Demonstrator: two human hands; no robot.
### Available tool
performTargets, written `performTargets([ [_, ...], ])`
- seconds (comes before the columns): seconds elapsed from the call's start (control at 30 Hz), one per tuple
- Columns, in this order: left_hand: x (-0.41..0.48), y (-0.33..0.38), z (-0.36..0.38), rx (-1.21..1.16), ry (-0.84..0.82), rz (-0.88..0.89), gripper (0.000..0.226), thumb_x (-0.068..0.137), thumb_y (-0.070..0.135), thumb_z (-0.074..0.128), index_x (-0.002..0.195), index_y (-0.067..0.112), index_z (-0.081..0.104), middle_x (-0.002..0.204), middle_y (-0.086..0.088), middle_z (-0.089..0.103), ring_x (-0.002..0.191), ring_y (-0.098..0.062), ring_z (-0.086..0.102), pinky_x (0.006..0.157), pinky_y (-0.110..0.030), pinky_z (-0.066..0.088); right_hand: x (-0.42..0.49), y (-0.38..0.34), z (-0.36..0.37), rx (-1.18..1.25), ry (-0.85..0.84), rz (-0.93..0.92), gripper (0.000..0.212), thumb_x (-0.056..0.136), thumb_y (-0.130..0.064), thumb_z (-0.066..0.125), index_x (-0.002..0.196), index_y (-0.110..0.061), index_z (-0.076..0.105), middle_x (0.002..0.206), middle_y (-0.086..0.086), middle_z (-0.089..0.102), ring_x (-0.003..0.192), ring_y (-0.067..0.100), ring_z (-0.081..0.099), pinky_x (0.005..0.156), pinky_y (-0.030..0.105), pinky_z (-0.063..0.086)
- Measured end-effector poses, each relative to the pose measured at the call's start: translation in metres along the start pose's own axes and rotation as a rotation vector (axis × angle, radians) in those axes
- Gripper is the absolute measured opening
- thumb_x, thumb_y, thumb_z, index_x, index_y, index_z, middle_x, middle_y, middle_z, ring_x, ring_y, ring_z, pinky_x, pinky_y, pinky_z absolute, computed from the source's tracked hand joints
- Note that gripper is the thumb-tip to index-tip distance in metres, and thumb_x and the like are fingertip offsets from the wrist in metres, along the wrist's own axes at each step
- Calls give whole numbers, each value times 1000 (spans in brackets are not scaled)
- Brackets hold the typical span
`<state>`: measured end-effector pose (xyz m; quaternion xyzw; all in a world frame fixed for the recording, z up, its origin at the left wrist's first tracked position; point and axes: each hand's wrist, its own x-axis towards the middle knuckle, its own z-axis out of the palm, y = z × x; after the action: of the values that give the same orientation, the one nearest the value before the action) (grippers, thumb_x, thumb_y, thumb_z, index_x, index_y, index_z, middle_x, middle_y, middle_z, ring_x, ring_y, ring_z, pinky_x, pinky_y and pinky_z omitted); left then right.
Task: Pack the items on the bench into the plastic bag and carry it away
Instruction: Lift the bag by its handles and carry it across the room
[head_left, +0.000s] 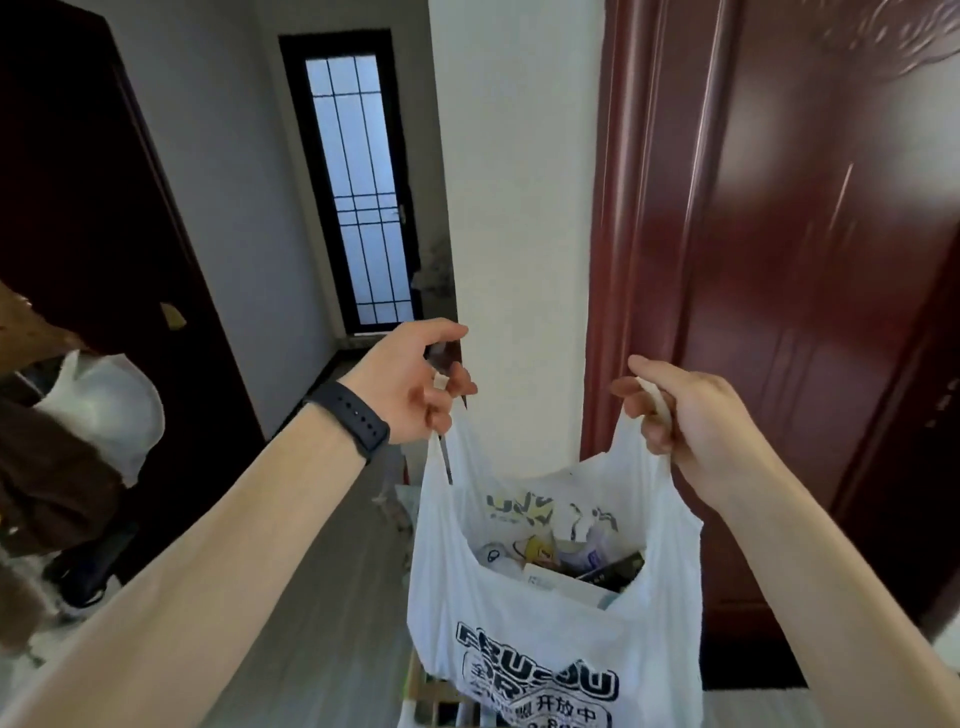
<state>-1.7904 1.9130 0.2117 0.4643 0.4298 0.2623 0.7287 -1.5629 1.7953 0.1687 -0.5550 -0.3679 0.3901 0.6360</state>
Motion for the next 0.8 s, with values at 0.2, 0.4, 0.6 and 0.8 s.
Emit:
performTargets([
  [0.2, 52, 9, -28, 24, -119, -34, 59, 81, 40, 67, 131, 15, 47, 76, 0, 53, 40, -8, 26, 45, -22, 26, 44, 16, 17, -16, 91, 39, 25, 92, -24, 61, 83, -2, 69, 57, 1, 58, 41, 11, 31, 49, 27, 19],
  [0.4, 87, -31, -49, 48, -100, -56, 52, 90, 35, 60, 136, 13, 49, 73, -2, 58, 43, -12, 42, 48, -24, 33, 85, 66, 15, -91, 80, 192, 23, 97, -13, 54, 83, -2, 69, 60, 2, 59, 37, 8, 33, 41, 21, 21],
  [0.6, 99, -55, -56, 432, 24, 100, 27, 95, 24, 60, 108, 0, 65, 75, -3, 68, 66, -19, 67, 62, -28, 46, 110, 100, 7, -176, 63, 158, 28, 99, -14, 52, 80, -5, 69, 62, 5, 62, 41, 12, 39, 43, 23, 26],
  [0.8, 95, -96, -61, 635, 138, 281, 16, 96, 20, 59, 99, 6, 65, 76, -5, 72, 70, -10, 66, 63, -15, 47, 100, 141, -10, -371, 68, 47, 25, 99, -18, 51, 83, -9, 68, 63, 3, 68, 50, 14, 54, 53, 31, 38],
])
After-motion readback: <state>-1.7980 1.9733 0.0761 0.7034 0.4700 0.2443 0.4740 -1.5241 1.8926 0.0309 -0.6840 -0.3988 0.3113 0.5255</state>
